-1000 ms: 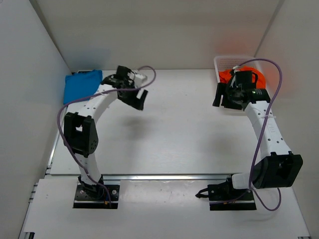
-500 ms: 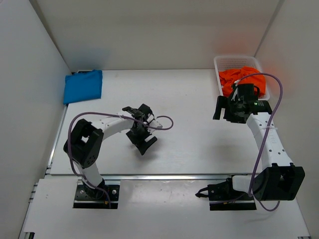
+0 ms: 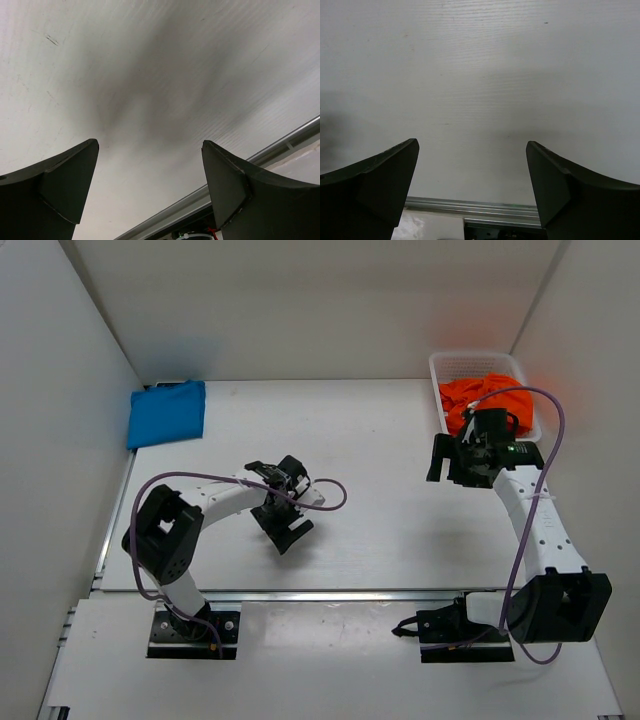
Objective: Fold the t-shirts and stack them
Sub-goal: Put the neatly folded tshirt into the corner of the board with the left arm, then grab crumpled tshirt from bin with the right arm, then move the tshirt to the center of the board
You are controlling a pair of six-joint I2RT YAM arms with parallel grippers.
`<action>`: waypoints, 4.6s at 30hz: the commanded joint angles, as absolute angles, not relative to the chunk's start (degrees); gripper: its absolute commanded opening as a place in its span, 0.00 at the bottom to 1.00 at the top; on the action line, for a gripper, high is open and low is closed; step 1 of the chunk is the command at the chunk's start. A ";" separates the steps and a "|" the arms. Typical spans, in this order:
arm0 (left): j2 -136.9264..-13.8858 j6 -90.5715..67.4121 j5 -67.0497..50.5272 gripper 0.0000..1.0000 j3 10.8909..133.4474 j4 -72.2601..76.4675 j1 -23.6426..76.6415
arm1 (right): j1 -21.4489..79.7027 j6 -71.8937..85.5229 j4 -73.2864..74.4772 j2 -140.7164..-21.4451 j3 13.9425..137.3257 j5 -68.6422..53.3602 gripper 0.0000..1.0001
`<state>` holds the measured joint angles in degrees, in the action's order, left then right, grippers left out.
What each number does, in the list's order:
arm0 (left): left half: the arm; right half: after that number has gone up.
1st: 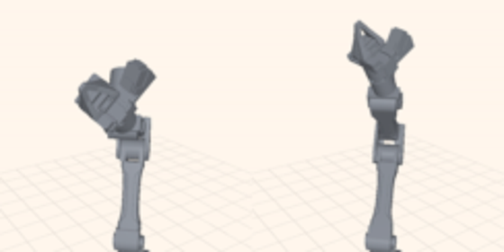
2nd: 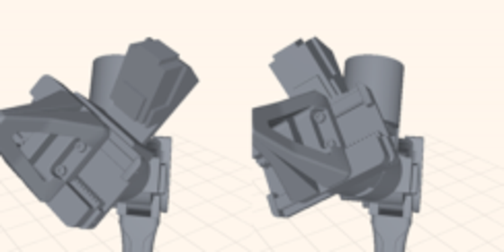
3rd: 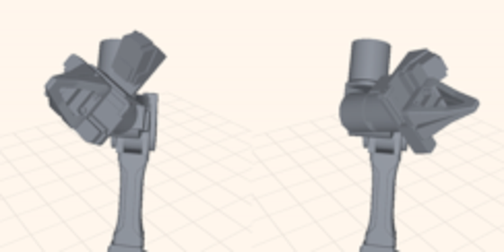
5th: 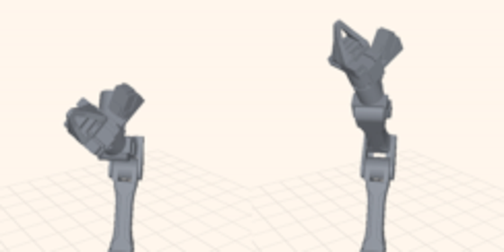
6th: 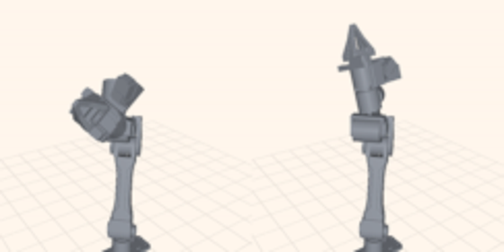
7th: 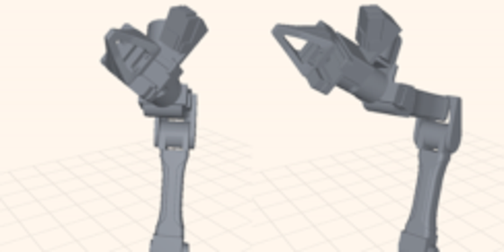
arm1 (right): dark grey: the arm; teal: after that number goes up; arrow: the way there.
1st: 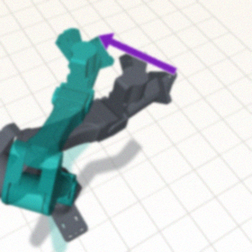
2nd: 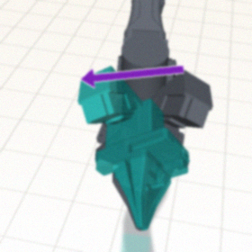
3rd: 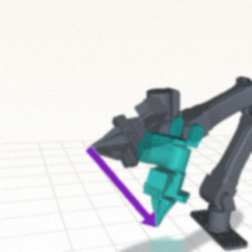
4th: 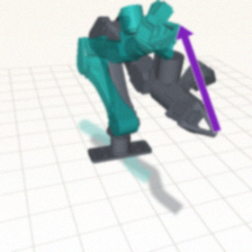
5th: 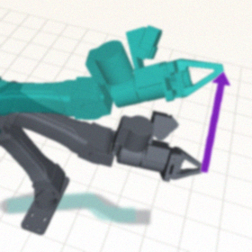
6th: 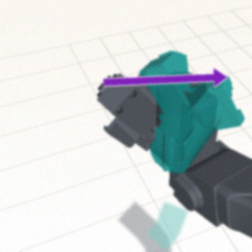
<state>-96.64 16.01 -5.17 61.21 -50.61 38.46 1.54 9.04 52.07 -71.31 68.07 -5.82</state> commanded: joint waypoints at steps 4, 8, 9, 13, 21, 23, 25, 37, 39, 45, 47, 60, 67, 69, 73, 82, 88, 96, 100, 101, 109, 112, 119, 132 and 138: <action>-93.51 15.03 -4.39 0.95 61.61 -49.39 37.97 | 4.73 5.02 50.54 -75.57 76.26 -1.59 0.93; -93.95 15.82 -5.19 0.95 65.29 -51.06 37.27 | 6.07 2.64 49.40 -84.70 87.07 0.00 0.93; -94.04 16.26 -4.84 0.95 66.52 -51.33 36.66 | 4.67 2.29 49.13 -87.86 91.88 2.18 0.93; -93.61 20.90 -2.03 0.96 68.72 -51.68 36.13 | -4.55 7.45 48.69 -97.28 106.91 -5.04 0.90; -96.50 22.85 -0.09 0.99 73.64 -47.82 34.54 | -13.09 11.33 45.96 -120.63 135.93 -3.52 0.90; -97.55 22.24 -0.17 0.99 74.18 -47.63 34.72 | -13.88 13.88 46.67 -124.53 139.29 -2.46 0.89; -98.44 22.32 -0.09 0.98 74.01 -47.90 35.15 | -14.24 14.76 47.20 -129.00 140.79 -1.15 0.88; -103.71 20.75 0.97 0.99 77.87 -49.74 32.61 | -12.48 14.33 48.69 -141.50 146.16 10.46 0.57; -104.32 20.48 0.71 0.99 78.40 -49.83 32.34 | -12.04 14.41 48.69 -140.63 147.47 11.94 0.16; -105.38 20.57 0.70 0.99 79.89 -50.27 32.34 | -11.69 13.80 48.25 -135.71 150.99 12.92 0.00; -105.82 20.48 0.53 0.99 80.42 -50.27 32.43 | -12.57 13.10 48.08 -133.34 151.61 11.79 0.00; -104.42 19.51 0.00 0.98 80.68 -49.05 30.94 | -12.39 10.46 42.89 -123.67 156.88 0.98 0.00; -103.10 19.25 0.44 0.99 80.42 -48.78 30.76 | -12.83 9.40 39.64 -121.11 158.11 -0.10 0.00; -102.74 19.25 0.88 0.99 80.16 -48.34 31.03 | -14.84 10.63 39.47 -121.38 157.76 -1.31 0.00; -101.69 19.34 1.06 0.99 79.98 -49.13 31.11 | -13.63 7.66 34.03 -118.40 161.54 -1.68 0.00; -101.34 19.16 1.49 0.99 80.77 -48.60 30.94 | -12.40 6.77 29.19 -112.94 161.45 -3.86 0.00; -100.64 19.07 1.76 0.98 79.72 -48.16 30.93 | -14.05 7.99 29.87 -112.50 160.49 -1.84 0.00; -100.63 17.24 2.80 0.99 81.03 -47.38 28.48 | -8.18 13.52 20.84 -108.72 159.53 -22.46 0.00; -100.99 14.95 8.94 0.99 84.37 -45.97 23.05 | -0.63 18.96 14.25 -107.58 152.68 -35.83 0.00; -101.25 13.03 10.79 0.99 85.68 -45.44 20.85 | 1.47 20.55 12.06 -107.58 150.23 -41.51 0.00; -100.02 8.43 15.47 0.99 90.79 -45.18 7.57 | 2.38 16.88 22.84 -102.66 136.86 -34.29 0.01; -98.96 9.49 15.73 0.99 90.70 -44.47 8.08 | 2.99 12.94 26.27 -100.38 132.37 -30.69 0.00; -99.49 9.23 13.71 0.99 91.23 -45.09 9.05 | 2.54 15.30 25.05 -100.81 133.33 -33.04 0.00; -99.23 10.63 15.12 0.98 90.53 -44.12 8.97 | 24.16 14.32 25.84 -106.43 122.07 -36.04 0.02; -99.76 12.13 17.92 0.99 91.23 -43.07 8.43 | 25.57 16.89 24.61 -108.29 118.75 -37.87 0.99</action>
<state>-102.61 10.96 15.68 89.52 -44.58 8.88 26.89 15.99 28.71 -110.21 120.11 -35.46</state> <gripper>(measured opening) 0.987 0.693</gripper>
